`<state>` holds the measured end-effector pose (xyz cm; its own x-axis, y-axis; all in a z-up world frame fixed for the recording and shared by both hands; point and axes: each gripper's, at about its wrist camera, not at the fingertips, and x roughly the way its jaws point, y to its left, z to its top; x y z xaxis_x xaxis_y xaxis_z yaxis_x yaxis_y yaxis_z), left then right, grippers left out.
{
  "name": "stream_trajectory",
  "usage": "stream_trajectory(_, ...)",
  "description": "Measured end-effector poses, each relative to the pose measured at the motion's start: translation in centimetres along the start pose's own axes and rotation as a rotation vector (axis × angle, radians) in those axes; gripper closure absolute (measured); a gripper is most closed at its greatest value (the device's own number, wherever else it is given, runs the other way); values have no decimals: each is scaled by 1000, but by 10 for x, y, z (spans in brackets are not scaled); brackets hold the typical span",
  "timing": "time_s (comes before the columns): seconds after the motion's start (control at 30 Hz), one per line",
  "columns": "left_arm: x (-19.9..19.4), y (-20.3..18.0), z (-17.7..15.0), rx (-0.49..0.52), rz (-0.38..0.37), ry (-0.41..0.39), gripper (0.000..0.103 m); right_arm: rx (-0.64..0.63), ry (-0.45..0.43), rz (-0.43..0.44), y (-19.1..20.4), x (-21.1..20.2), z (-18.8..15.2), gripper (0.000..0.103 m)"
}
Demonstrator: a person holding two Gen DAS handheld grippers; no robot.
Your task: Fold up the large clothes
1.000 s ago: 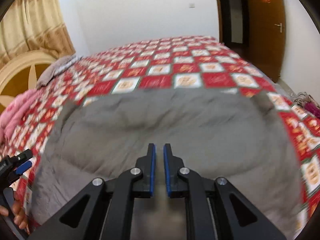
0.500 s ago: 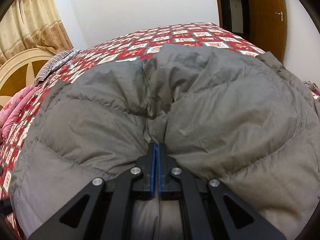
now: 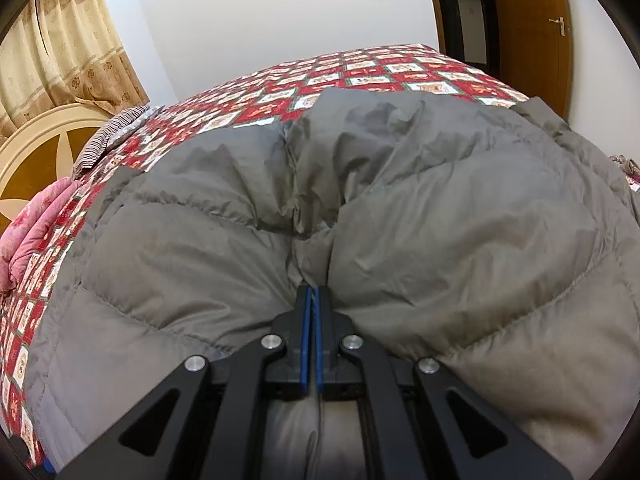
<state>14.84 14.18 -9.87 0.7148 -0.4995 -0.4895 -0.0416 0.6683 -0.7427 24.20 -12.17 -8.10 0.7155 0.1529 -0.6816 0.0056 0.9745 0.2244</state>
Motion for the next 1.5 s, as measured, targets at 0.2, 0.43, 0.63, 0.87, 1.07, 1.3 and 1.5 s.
stream_trajectory(0.2,52,-5,39,-86,-118,2,14,-1,0,0,-1,0,0,102)
stream_trajectory(0.43,79,-49,44,81,-106,-29,76,-2,13,-10,-1,0,1,102)
stream_trajectory(0.63,32,-104,50,391,-123,-74,87,177,64,81,14,-8,-14,100)
stream_trajectory(0.87,4,-172,5,977,43,-91,87,216,198,392,80,3,-45,101)
stream_trajectory(1.07,6,-195,-21,1160,59,-99,87,274,274,551,25,-27,-29,96)
stream_trajectory(1.3,50,-224,-81,1378,112,-24,87,225,147,376,-79,-111,-30,91)
stream_trajectory(1.5,90,-222,-148,1613,192,56,87,231,94,248,-137,-141,-41,90)
